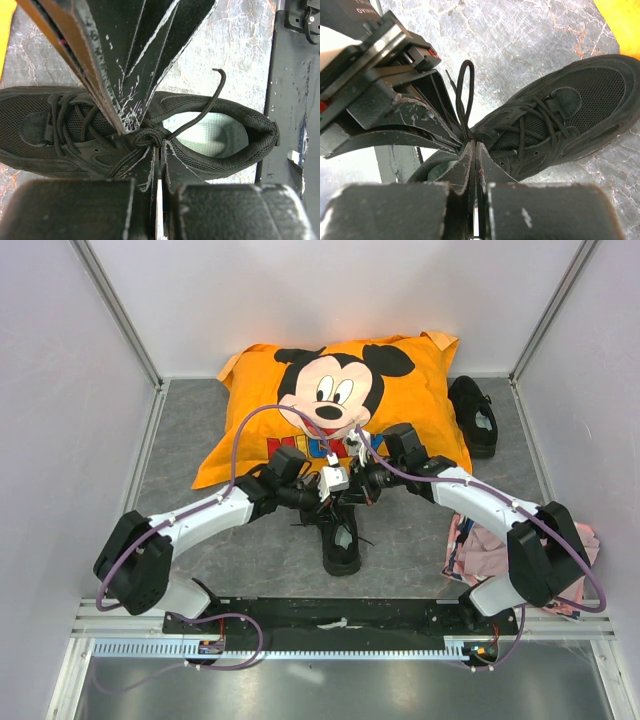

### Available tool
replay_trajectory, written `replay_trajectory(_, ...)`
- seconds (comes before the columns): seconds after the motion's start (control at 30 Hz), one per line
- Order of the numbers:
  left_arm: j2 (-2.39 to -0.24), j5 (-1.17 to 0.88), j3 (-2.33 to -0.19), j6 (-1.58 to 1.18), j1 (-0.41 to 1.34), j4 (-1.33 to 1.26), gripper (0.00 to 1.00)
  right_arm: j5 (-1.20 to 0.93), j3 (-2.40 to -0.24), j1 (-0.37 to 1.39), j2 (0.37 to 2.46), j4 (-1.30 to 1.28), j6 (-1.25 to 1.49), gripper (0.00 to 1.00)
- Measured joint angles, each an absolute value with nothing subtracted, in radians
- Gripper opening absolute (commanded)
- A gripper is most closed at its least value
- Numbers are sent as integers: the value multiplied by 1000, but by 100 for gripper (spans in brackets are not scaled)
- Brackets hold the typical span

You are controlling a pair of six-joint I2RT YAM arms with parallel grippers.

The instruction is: Tie the shoes

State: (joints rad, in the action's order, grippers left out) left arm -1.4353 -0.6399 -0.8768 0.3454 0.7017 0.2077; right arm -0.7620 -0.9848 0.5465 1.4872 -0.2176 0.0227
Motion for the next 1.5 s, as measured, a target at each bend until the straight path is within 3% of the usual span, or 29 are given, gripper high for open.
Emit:
replay_trajectory(0.93,-1566,-712,-1029,414,691,401,2,-812,-915,517,1484,-99,172,0)
replay_trajectory(1.5,-1607,-736,-1093,435,682,493,2,-760,-896,538,1479,-110,70,0)
